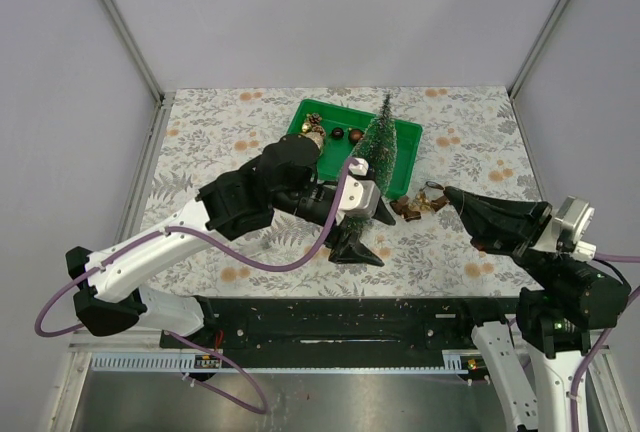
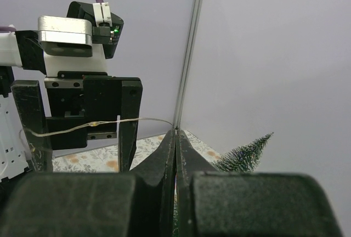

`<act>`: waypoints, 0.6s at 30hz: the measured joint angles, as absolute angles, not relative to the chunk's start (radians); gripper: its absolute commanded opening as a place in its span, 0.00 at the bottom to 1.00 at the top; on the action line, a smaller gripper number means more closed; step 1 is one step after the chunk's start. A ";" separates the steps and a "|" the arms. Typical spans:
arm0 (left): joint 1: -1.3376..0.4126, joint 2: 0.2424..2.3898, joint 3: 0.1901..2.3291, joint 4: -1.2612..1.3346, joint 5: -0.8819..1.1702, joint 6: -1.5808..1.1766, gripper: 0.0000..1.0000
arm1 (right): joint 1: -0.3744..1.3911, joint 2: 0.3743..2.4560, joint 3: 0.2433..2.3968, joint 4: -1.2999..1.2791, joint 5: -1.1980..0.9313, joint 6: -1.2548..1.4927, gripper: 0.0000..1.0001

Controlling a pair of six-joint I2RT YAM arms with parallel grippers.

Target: Decorate the small christmas tree

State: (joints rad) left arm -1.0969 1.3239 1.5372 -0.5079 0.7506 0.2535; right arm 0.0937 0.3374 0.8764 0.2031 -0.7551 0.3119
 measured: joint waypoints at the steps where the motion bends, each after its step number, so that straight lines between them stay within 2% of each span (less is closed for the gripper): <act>1: -1.097 1.324 1.537 -0.508 0.757 0.252 0.75 | 0.094 0.346 0.876 0.210 -0.757 0.314 0.00; 3: -1.098 1.324 1.537 -0.508 0.763 0.250 0.68 | 0.094 0.361 0.876 0.225 -0.764 0.319 0.00; 5: -1.099 1.324 1.536 -0.508 0.763 0.250 0.56 | 0.094 0.377 0.876 0.242 -0.772 0.323 0.00; 10: -1.101 1.312 1.496 -0.505 0.754 0.250 0.06 | 0.094 0.403 0.876 0.274 -0.773 0.325 0.00; 11: -1.101 1.306 1.478 -0.506 0.751 0.251 0.00 | 0.094 0.408 0.876 0.277 -0.772 0.323 0.00; 18: -1.052 1.217 1.385 -0.552 0.744 0.239 0.00 | 0.094 0.461 0.891 0.285 -0.743 0.286 0.00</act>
